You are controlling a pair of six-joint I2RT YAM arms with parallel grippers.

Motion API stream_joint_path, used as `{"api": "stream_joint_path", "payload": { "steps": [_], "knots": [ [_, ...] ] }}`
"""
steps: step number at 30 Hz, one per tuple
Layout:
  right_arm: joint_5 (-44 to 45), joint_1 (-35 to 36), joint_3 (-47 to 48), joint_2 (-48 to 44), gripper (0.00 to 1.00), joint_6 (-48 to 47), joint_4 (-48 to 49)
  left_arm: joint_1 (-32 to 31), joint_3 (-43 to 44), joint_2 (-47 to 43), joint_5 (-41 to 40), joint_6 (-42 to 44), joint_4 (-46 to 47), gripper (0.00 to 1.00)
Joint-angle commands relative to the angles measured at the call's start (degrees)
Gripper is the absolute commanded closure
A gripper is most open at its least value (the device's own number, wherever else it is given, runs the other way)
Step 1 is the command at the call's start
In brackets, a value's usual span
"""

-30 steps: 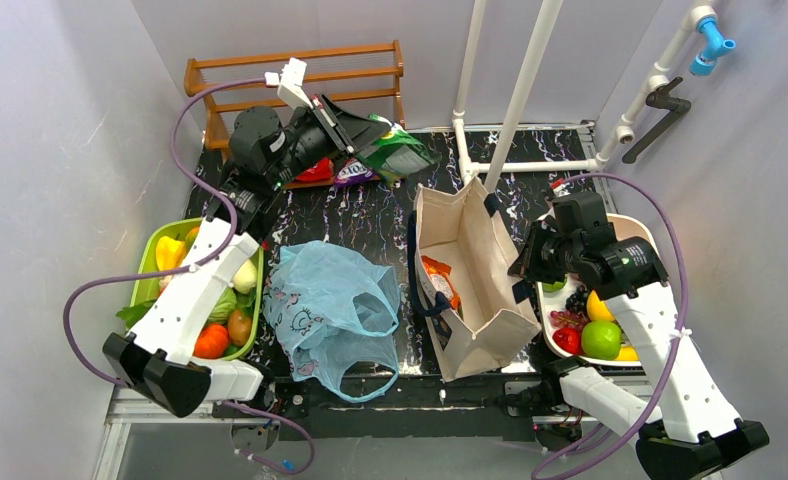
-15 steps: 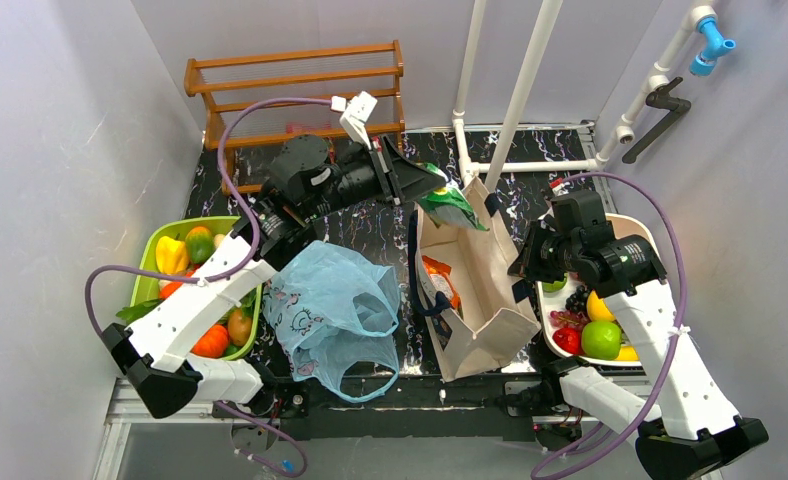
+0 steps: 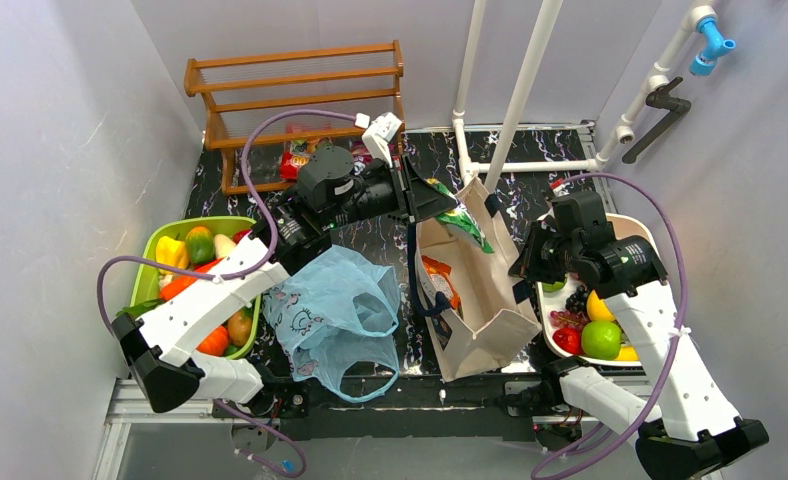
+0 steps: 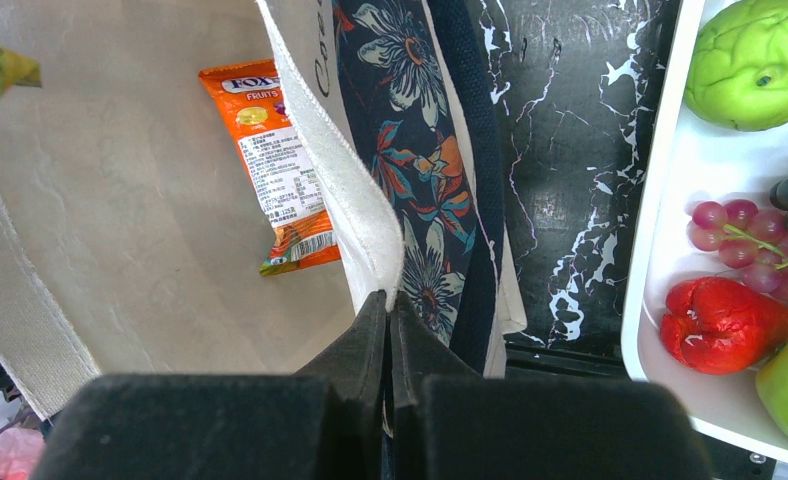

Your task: Place the food into the grocery bag and tie it

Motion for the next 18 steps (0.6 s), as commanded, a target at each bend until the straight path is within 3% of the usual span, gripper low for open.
{"api": "stream_joint_path", "payload": {
  "steps": [1, 4, 6, 18],
  "knots": [
    [0.96, -0.16, 1.25, -0.80, 0.99, 0.17, -1.86, -0.55, 1.00, -0.15, -1.01, 1.65, -0.07, 0.68],
    [0.88, -0.14, 1.10, -0.89, 0.99, 0.15, -1.86, -0.64, 1.48, -0.16, -1.55, 2.02, -1.56, 0.23],
    [0.88, -0.12, 1.09, -0.89, 0.99, 0.20, -1.85, -0.76, 1.26, -0.58, -2.30, 2.35, -2.18, 0.02],
    [1.05, -0.11, 1.62, -0.98, 0.99, -0.23, -2.13, -0.80, 1.04, -8.14, -11.72, 8.87, -16.52, 0.02]
  ]
}}
